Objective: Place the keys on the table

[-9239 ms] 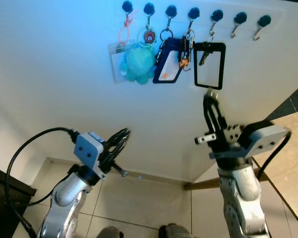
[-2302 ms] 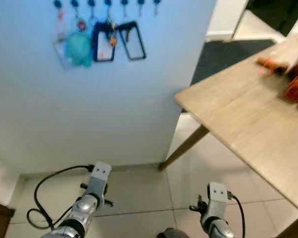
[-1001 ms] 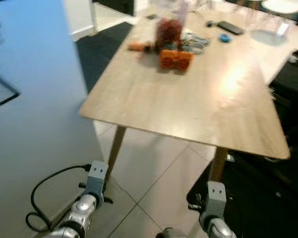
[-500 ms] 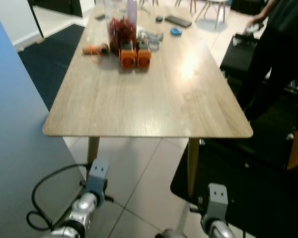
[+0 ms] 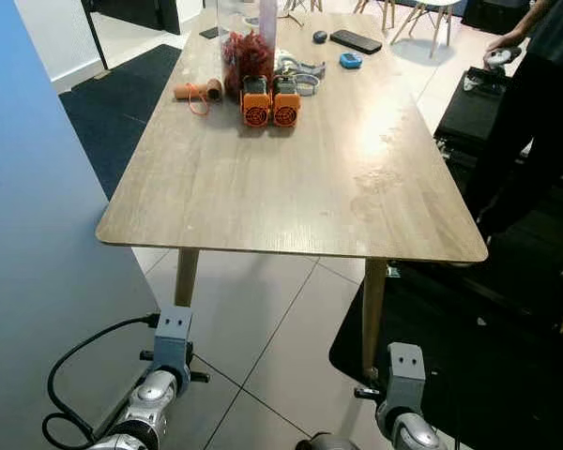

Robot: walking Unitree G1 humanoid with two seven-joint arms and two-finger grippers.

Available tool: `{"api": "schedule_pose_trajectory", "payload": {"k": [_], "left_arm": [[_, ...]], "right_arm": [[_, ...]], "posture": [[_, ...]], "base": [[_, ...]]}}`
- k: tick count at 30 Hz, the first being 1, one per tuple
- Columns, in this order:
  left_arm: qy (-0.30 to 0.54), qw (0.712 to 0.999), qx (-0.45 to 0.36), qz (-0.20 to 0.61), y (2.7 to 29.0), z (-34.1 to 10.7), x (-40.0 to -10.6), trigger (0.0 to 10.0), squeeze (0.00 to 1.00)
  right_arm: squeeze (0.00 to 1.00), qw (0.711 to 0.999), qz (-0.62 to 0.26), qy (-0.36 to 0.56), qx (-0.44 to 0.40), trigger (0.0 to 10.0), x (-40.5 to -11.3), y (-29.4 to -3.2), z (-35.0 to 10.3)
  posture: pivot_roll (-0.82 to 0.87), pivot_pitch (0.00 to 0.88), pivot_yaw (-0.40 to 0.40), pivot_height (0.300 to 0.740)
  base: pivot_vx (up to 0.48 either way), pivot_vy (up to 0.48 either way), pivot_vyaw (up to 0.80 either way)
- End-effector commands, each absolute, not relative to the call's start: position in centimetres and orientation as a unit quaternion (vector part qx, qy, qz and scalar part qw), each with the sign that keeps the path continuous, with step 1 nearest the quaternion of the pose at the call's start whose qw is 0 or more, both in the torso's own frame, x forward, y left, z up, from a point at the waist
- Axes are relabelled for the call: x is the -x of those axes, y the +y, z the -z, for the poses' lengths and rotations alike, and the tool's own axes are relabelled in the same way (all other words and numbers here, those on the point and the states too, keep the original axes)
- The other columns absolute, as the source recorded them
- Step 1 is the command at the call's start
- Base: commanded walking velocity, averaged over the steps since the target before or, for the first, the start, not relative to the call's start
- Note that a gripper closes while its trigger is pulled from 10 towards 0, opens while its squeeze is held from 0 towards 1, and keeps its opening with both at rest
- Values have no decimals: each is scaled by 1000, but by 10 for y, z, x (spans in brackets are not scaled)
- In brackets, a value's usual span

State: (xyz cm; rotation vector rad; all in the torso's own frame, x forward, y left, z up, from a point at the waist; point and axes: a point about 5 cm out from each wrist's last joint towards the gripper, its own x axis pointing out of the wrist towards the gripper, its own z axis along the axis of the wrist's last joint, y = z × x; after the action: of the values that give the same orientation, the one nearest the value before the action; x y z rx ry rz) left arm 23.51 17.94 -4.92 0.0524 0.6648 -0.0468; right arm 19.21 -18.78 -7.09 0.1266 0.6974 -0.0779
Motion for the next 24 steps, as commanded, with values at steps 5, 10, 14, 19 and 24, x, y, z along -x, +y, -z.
{"api": "schedule_pose_trajectory", "payload": {"k": [5,10,14,19,24], "left_arm": [[335,942,-29,11,188,51,-232,10000,0],[335,942,-28,11,189,50,-233,10000,0],[335,942,-27,11,189,50,-232,10000,0],[336,941,-28,12,189,51,-232,10000,0],[333,942,-28,13,188,50,-233,10000,0]], "right_arm": [[0,933,35,353,-63,10000,-188,-187,74],[0,934,34,351,-63,10000,-189,-186,74],[0,934,34,351,-63,10000,-189,-186,73],[0,933,35,351,-64,10000,-188,-186,74],[0,933,34,352,-64,10000,-188,-186,74]], "posture": [[45,51,-2,740],[46,54,0,740],[46,54,0,740],[48,55,0,740],[50,56,-2,740]], "base": [[0,0,0],[-119,0,0],[-315,0,0],[-325,0,0],[-357,0,0]]}}
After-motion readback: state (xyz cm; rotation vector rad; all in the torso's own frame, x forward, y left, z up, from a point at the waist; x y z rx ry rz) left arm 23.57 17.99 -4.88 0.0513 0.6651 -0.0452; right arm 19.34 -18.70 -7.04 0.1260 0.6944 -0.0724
